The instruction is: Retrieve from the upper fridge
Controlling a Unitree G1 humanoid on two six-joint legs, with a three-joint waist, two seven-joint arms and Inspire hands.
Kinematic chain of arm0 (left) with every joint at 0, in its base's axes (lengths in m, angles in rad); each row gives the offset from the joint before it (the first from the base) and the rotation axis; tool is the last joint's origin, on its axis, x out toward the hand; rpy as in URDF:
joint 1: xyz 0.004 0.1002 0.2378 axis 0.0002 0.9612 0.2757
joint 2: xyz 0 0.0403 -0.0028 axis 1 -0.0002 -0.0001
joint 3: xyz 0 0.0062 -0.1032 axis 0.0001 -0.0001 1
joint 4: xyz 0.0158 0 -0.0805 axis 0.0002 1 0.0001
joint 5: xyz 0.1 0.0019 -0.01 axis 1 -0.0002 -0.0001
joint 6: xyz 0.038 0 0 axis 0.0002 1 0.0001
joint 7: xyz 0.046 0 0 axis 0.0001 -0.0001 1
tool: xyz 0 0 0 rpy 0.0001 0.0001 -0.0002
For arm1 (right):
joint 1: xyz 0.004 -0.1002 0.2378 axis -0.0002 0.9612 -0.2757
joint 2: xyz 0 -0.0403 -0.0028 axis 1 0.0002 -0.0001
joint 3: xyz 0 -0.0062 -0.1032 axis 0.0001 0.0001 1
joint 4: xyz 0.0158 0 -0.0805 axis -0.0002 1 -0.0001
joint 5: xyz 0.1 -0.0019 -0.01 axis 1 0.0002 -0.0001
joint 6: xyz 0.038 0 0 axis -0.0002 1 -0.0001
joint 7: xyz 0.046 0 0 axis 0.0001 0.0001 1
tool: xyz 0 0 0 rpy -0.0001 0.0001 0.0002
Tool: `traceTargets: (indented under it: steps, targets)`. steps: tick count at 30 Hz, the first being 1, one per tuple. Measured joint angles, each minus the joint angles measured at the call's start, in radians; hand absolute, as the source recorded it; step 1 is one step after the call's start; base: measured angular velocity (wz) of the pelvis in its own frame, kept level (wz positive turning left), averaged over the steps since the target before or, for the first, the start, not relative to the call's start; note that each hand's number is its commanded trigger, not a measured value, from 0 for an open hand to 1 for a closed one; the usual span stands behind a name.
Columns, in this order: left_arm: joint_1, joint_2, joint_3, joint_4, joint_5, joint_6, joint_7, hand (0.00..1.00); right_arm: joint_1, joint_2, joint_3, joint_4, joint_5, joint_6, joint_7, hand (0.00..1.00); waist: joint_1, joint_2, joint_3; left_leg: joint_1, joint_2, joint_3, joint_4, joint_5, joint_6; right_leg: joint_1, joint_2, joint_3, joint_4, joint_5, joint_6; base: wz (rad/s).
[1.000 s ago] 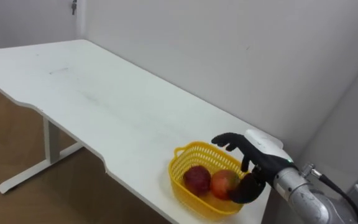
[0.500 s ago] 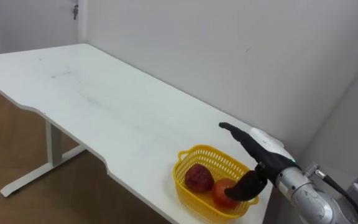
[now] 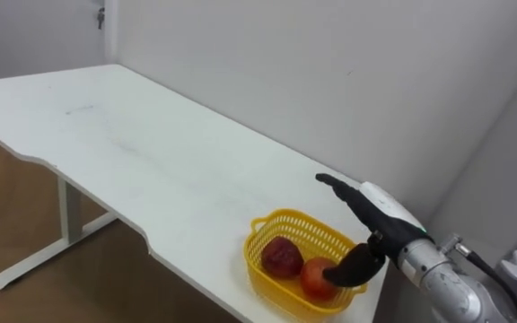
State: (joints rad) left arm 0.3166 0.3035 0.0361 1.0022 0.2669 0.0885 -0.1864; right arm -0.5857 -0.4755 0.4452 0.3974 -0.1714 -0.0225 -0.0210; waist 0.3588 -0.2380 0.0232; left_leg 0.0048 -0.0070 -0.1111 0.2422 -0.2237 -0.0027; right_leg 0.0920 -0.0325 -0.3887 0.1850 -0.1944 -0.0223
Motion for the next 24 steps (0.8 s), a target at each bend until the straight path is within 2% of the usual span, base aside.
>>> traceTargets:
  steps: [4,8,12,17,19,22,24]
  targets:
    - [0.011,-0.02,0.013,0.001,0.01,0.001,0.0,0.0,0.007,0.0,-0.048,-0.105,0.004,-0.003,-0.028,0.0,-0.02,0.031,-0.0005,0.013,-0.001,0.004,-0.003,0.0,0.001,0.01,-0.001,0.006,0.0,0.0,0.0,-0.03]
    - [0.029,-0.05,0.016,0.004,0.007,0.001,0.009,0.0,0.04,0.002,-0.056,-0.198,0.007,-0.014,-0.044,0.0,-0.032,0.073,-0.0117,0.058,0.002,0.026,-0.023,0.0,0.001,0.038,0.0,0.029,-0.001,0.0,0.001,-0.15]
    - [0.032,-0.057,0.015,0.001,0.006,-0.002,0.021,0.0,0.124,0.012,-0.082,-0.274,-0.006,-0.015,-0.068,0.0,-0.053,0.085,-0.0155,0.062,0.004,0.03,-0.022,0.0,0.001,0.041,0.001,0.036,-0.001,-0.001,0.003,-0.04]
    - [0.04,-0.063,0.004,0.003,0.008,-0.006,0.043,0.0,0.235,0.043,-0.089,-0.413,-0.033,-0.032,-0.11,0.0,-0.08,0.121,-0.0098,0.073,0.012,0.071,-0.023,-0.001,0.001,0.032,0.008,0.083,0.003,0.001,-0.001,-0.23]
    - [0.041,-0.063,-0.001,0.003,0.004,-0.007,0.047,0.0,0.278,0.048,-0.105,-0.475,-0.022,-0.037,-0.109,0.0,-0.088,0.136,-0.0172,0.077,0.015,0.084,-0.026,-0.001,0.001,0.029,0.007,0.091,0.005,0.003,-0.002,-0.18]
    - [0.041,-0.073,0.0,0.031,0.009,-0.018,0.045,0.0,0.326,0.103,-0.167,-0.576,-0.052,-0.048,-0.114,0.0,-0.127,0.158,-0.0214,0.08,0.014,0.089,-0.03,-0.001,0.002,0.027,0.008,0.097,0.008,0.003,-0.001,-0.07]
    - [0.041,-0.083,0.0,0.052,0.009,-0.023,0.043,0.0,0.345,0.118,-0.191,-0.624,-0.073,-0.072,-0.129,0.0,-0.143,0.172,-0.0218,0.092,0.016,0.103,-0.039,-0.001,0.002,0.025,0.009,0.111,0.011,0.003,-0.001,-0.2]
